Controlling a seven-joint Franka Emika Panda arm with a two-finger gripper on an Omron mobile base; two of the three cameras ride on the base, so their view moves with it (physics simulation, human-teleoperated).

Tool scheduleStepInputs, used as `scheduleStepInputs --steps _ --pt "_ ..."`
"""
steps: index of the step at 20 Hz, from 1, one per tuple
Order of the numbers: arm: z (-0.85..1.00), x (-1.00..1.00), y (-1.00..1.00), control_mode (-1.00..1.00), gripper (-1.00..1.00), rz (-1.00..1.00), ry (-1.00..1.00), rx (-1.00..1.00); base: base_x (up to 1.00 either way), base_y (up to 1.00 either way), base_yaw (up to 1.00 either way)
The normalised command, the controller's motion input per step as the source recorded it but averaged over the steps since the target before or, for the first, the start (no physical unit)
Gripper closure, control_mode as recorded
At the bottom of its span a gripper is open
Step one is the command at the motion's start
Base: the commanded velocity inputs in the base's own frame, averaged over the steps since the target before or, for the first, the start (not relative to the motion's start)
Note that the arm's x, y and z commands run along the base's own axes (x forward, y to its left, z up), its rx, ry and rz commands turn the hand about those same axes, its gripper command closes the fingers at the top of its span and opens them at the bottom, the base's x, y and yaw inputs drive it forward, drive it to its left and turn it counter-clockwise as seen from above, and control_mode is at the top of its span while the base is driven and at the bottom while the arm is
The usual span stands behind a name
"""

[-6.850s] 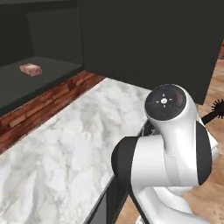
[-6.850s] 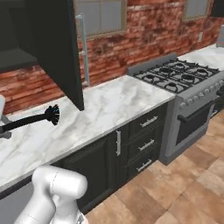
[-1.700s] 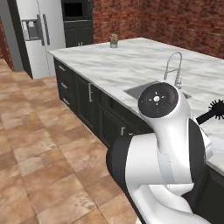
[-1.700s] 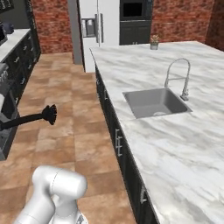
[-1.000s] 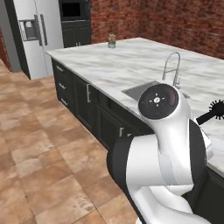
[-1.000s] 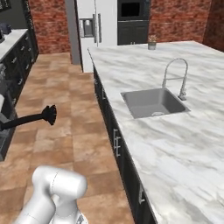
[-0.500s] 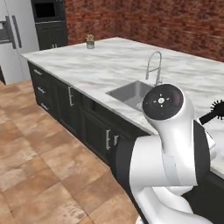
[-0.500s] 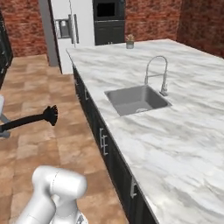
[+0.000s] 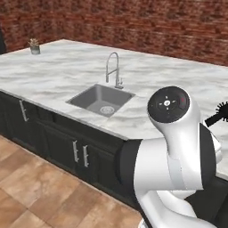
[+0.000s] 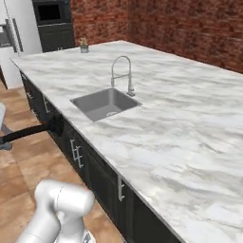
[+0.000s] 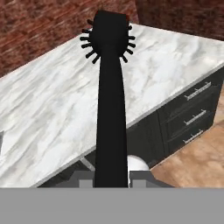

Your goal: Locate and retrieve the dish brush and bar soap from the cabinet. Place them next to the sink.

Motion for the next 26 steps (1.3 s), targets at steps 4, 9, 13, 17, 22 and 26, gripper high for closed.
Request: scheduleStepInputs --steps 4,9,13,17,22,26 --pt "0.00 0.00 0.00 1.00 1.00 0.00 0.00 0.00 0.00 0.00 -0.50" --pt "0.00 0.00 0.00 1.00 1.00 0.00 0.00 0.00 0.00 0.00 -0.50" --pt "0.00 0.00 0.00 1.00 1.00 0.00 0.00 0.00 0.00 0.00 -0.50" --pt "0.00 0.00 0.00 1.00 1.00 0.00 0.00 0.00 0.02 0.03 -0.49" --pt "0.00 0.00 0.00 1.00 1.00 0.00 0.00 0.00 0.07 0.09 -0.46" --pt "0.00 0.00 0.00 1.00 1.00 0.00 0.00 0.00 0.09 0.20 -0.19"
